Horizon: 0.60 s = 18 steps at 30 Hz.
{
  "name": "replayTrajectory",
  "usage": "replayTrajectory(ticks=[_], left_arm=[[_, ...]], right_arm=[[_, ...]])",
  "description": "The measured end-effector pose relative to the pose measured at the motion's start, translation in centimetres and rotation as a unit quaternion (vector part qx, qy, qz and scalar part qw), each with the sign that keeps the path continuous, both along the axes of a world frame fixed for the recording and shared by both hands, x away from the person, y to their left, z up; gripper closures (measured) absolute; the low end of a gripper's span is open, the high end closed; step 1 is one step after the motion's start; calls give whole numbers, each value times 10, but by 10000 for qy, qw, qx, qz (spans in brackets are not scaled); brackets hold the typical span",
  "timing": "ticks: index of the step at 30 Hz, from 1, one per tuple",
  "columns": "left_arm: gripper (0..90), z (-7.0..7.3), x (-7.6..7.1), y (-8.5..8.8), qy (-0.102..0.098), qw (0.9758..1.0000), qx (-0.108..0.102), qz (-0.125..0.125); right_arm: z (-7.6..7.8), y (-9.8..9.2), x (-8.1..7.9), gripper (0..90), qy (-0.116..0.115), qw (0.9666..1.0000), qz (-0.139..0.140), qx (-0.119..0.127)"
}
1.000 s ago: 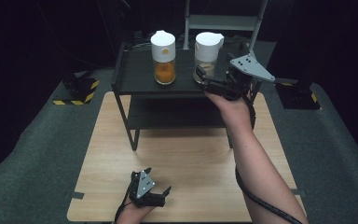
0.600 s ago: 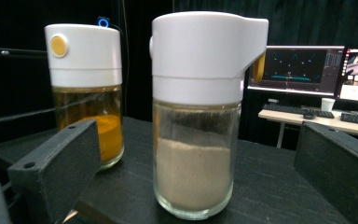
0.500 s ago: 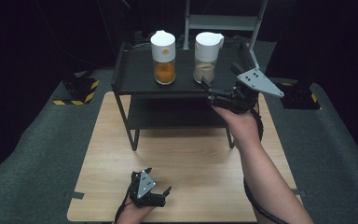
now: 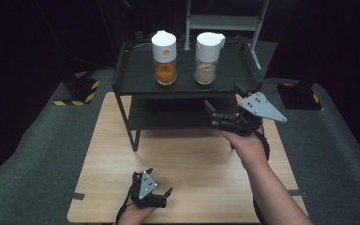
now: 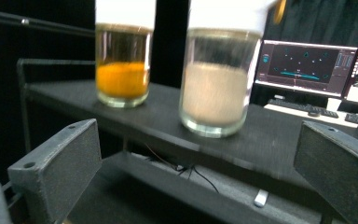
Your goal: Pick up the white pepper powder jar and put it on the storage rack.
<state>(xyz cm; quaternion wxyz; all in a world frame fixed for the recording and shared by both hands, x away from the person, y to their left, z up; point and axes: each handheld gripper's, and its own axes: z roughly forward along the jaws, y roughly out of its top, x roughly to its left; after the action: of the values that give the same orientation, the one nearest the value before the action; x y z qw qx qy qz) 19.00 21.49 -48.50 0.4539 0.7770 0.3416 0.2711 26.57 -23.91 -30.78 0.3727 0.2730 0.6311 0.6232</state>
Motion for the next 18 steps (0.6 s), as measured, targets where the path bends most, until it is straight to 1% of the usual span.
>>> replayTrajectory(ticks=[7,10,16,18], left_arm=[[7,-1,-1,-1,-51,10000,44,-18],[7,0,-2,-2,-73,9999,79,-43],[7,0,-2,-3,-67,9999,106,-37],[7,0,-2,-3,-66,9999,113,-39]], right_arm=[[-24,-8,-13,0,23,10000,12,-73],[-33,-11,-18,1,60,9998,-23,-164],[-51,-16,-27,1,128,9995,-82,-259],[-57,-19,-31,1,170,9993,-92,-331]])
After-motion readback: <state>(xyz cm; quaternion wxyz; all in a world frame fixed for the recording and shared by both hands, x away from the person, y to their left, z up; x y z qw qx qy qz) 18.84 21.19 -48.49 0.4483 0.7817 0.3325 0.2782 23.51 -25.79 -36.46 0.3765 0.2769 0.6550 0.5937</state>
